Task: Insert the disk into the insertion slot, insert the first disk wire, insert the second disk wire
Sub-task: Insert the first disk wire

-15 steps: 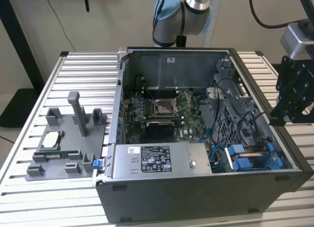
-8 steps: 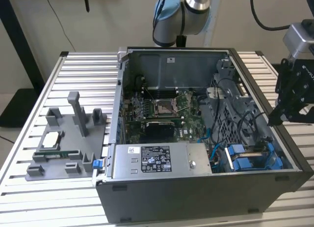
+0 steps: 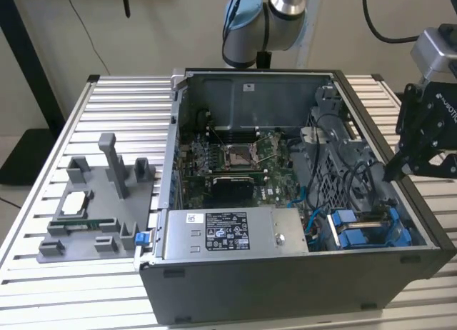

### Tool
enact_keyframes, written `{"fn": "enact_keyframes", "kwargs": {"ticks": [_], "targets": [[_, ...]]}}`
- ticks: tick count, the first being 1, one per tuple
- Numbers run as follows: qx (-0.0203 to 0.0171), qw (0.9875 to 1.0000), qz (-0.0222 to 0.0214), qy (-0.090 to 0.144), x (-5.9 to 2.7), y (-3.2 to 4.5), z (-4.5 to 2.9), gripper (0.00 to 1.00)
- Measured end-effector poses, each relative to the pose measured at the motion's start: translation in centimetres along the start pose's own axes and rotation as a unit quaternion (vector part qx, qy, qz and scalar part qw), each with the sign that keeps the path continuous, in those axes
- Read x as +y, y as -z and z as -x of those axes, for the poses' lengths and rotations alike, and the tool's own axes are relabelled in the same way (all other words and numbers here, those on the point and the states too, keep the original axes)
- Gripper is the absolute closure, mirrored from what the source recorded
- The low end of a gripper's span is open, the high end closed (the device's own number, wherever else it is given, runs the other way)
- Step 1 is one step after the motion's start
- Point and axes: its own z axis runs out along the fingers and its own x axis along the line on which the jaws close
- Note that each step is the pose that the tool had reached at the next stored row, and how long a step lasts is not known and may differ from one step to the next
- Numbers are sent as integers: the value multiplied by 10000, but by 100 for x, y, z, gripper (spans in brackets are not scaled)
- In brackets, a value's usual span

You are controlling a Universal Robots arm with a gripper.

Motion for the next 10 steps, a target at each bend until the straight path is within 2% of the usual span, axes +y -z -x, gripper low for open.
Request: {"fn": "enact_keyframes", "kwargs": {"ticks": [2, 8, 10], "targets": [[-34, 10000, 32, -2, 30, 10, -4, 100], [-172, 9998, 98, 1, 140, 59, -8, 100], [-182, 9998, 109, 0, 202, 59, -15, 100]]}}
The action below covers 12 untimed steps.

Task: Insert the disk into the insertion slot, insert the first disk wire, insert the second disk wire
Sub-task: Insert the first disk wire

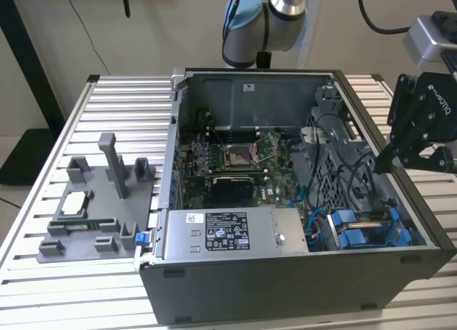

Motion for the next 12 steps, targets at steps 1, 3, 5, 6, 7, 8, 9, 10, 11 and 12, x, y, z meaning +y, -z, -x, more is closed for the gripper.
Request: {"fn": "enact_keyframes", "kwargs": {"ticks": [1, 3, 5, 6, 7, 8, 9, 10, 11, 12], "targets": [[0, 10000, 1, 0, 39, -3, -5, 100], [2, 10000, 1, 0, 127, -13, -15, 100], [23, 10000, -1, -1, 208, -21, -24, 100], [37, 10000, -2, 1, 225, -23, -27, 100], [52, 10000, -3, 3, 235, -23, -31, 100], [69, 10000, -3, 6, 244, -24, -35, 100], [83, 10000, -4, 9, 251, -25, -40, 100], [98, 10000, -4, 11, 256, -24, -45, 100], [114, 9999, -5, 13, 261, -23, -49, 100], [130, 9999, -6, 14, 266, -22, -55, 100]]}}
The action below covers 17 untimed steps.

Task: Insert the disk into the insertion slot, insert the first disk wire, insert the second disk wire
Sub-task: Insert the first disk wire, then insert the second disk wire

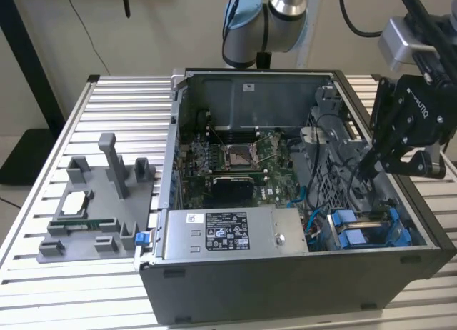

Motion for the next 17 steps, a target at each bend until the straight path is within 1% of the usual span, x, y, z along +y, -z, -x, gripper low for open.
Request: {"fn": "enact_keyframes", "kwargs": {"ticks": [2, 3, 5, 6, 7, 8, 9, 10, 11, 12, 14, 17], "targets": [[40, 10000, -2, 4, 6, 1, -9, 100], [80, 10000, -5, 5, 8, 0, -12, 100], [181, 9998, -12, 8, 11, 0, -14, 100], [235, 9997, -42, 14, 16, 0, -15, 100], [282, 9995, -105, 24, 19, 0, -15, 100], [312, 9994, -176, 36, 22, -1, -15, 100], [328, 9991, -266, 49, 27, -2, -16, 100], [331, 9988, -355, 62, 42, -5, -18, 100], [327, 9986, -419, 70, 73, -14, -21, 100], [325, 9984, -460, 76, 104, -25, -25, 100], [323, 9981, -520, 84, 167, -46, -33, 100], [321, 9974, -637, 107, 211, -63, -40, 100]]}}
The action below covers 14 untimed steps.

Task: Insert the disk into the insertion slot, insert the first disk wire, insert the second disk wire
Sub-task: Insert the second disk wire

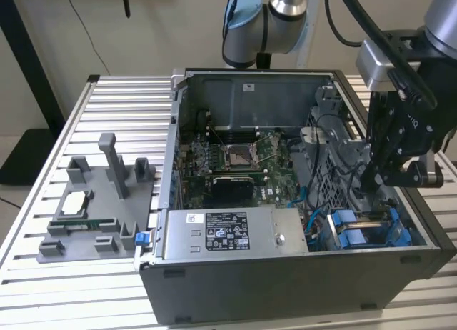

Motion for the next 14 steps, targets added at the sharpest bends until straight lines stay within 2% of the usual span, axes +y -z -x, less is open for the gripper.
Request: {"fn": "enact_keyframes", "kwargs": {"ticks": [2, 7, 8, 12, 14], "targets": [[-4, 10000, -73, 14, 12, -11, -4, 100], [-4, 10000, -82, 18, 12, -12, -5, 100], [3, 10000, -87, 19, 12, -17, -5, 100], [78, 9999, -144, 25, 12, -50, -9, 100], [88, 9998, -175, 27, 13, -73, -10, 100]]}}
